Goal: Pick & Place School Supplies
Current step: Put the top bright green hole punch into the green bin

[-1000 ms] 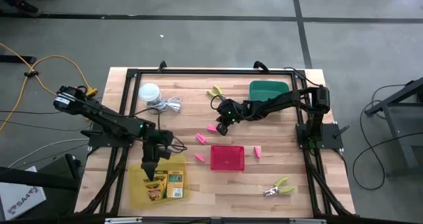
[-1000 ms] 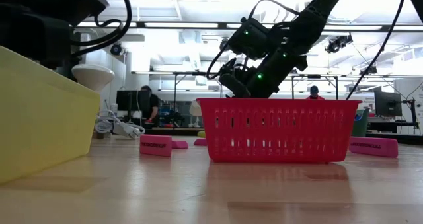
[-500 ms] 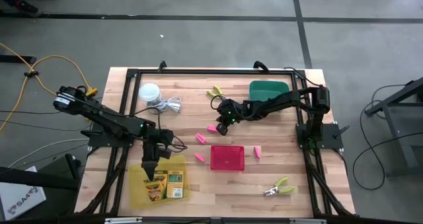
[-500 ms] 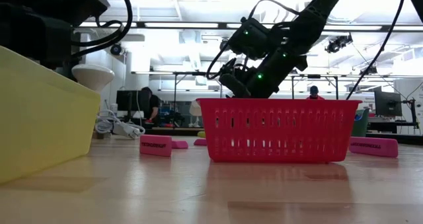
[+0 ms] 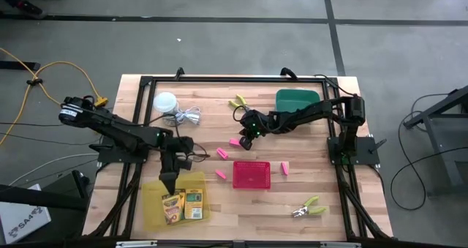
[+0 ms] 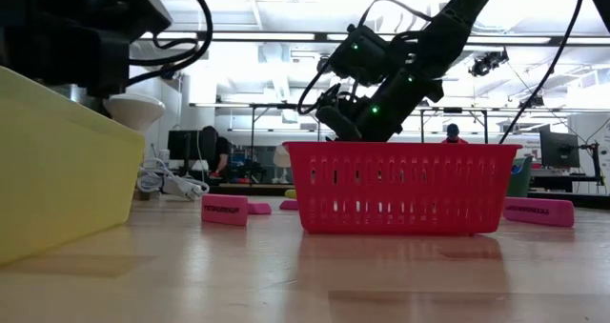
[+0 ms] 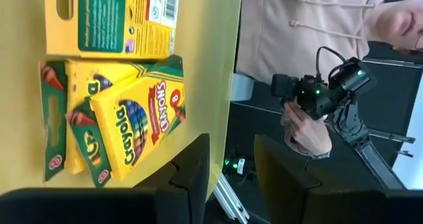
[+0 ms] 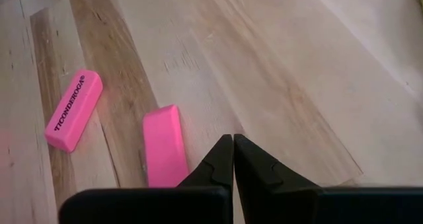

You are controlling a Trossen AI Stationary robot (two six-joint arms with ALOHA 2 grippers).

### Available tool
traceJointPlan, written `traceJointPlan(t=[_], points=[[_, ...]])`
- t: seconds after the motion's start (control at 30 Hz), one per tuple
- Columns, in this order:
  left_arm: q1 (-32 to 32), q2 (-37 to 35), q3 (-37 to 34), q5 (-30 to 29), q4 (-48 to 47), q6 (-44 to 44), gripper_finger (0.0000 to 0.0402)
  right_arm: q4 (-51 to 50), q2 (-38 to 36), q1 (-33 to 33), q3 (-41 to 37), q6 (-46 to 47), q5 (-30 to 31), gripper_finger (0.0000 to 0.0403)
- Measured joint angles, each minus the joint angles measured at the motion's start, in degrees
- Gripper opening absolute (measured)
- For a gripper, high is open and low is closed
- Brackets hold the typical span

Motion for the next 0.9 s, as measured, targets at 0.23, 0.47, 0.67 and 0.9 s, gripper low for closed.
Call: traceJointPlan(t=[0.23, 0.47, 0.67, 0.9], points=[[4.3, 0.0, 0.0, 0.3, 0.4, 1.4, 0.0117, 0.0, 0.0, 0.3, 0.0, -0.2, 0.0, 0.0002], [15.1, 0.0, 0.0, 4.3, 1.3, 1.4, 0.0117, 0.0, 0.0, 0.3, 0.0, -0.3, 0.0, 0.0002], [24.2, 0.0, 0.0, 7.4, 8.0, 0.3, 0.0116, 0.0, 0.0, 0.3, 0.0, -0.4, 0.0, 0.0002], [29.1, 0.0, 0.0, 9.4, 23.3, -4.1, 0.0111, 0.7, 0.0, 0.2, 0.0, -2.9, 0.7, 0.0002]])
